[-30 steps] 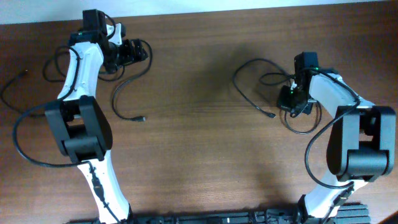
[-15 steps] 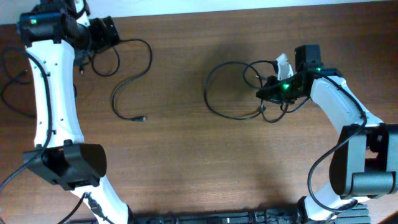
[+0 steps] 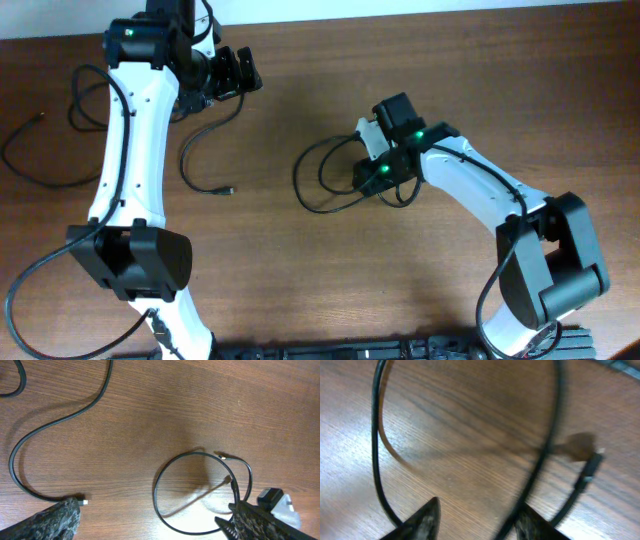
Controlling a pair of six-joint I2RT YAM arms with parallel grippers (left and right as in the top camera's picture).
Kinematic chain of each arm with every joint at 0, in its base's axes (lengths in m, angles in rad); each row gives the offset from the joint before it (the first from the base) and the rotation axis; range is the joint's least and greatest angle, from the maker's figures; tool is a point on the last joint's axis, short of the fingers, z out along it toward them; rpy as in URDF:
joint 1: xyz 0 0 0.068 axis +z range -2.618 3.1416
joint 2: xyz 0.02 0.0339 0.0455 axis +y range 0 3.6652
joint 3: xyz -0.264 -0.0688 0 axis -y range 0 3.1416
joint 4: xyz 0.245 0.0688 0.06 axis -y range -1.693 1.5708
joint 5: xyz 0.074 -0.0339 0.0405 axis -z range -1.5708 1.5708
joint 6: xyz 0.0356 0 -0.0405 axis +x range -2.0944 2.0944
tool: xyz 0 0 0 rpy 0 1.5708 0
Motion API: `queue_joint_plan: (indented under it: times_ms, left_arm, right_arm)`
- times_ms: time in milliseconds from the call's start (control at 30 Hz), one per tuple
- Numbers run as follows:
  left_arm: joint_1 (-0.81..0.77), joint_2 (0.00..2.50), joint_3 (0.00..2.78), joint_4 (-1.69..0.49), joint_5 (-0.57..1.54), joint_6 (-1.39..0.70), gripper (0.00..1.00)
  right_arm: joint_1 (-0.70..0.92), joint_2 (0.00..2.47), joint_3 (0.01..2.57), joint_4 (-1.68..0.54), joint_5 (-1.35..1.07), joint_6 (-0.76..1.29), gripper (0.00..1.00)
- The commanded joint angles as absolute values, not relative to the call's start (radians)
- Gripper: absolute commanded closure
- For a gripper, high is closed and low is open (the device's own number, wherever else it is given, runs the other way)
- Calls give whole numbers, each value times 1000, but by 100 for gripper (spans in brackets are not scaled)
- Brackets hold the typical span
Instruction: Untangle cables
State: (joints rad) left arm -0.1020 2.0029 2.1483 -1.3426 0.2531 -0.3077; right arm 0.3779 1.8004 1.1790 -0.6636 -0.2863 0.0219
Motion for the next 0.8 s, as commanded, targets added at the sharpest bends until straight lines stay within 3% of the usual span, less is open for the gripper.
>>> queue_joint_plan:
  times_ms: [0,33,67,300,433,600,767]
  left_arm:
    - [-103,2012,2141,-1337,235,-314,1]
    - [-103,2014,2141,-1337,236,-315,1]
    - [-104,2016,2141,-1337,236,-315,1]
    - [-215,2056,2127,-1344,239,-281,1]
    - [-329,2080,2066,-1312,239,-214,1]
    - [-478,2149,1983,-1275,239,-215,1]
    - [-606,2210,1971,-1241,239,-215,1]
  right_arm:
    - [364,1800,1182,-664,-245,55,30]
    - [352,1793,1191,-665,-241,81,21]
    - [325,1776,1207,-669,-237,120,18]
    - [63,1657,1295,-825,-175,380,13]
    - [-115,1646,1295,-916,-175,379,0]
    - [-289,1646,1295,-989,-175,379,1]
    - [-316,1647,1292,-989,-171,379,1]
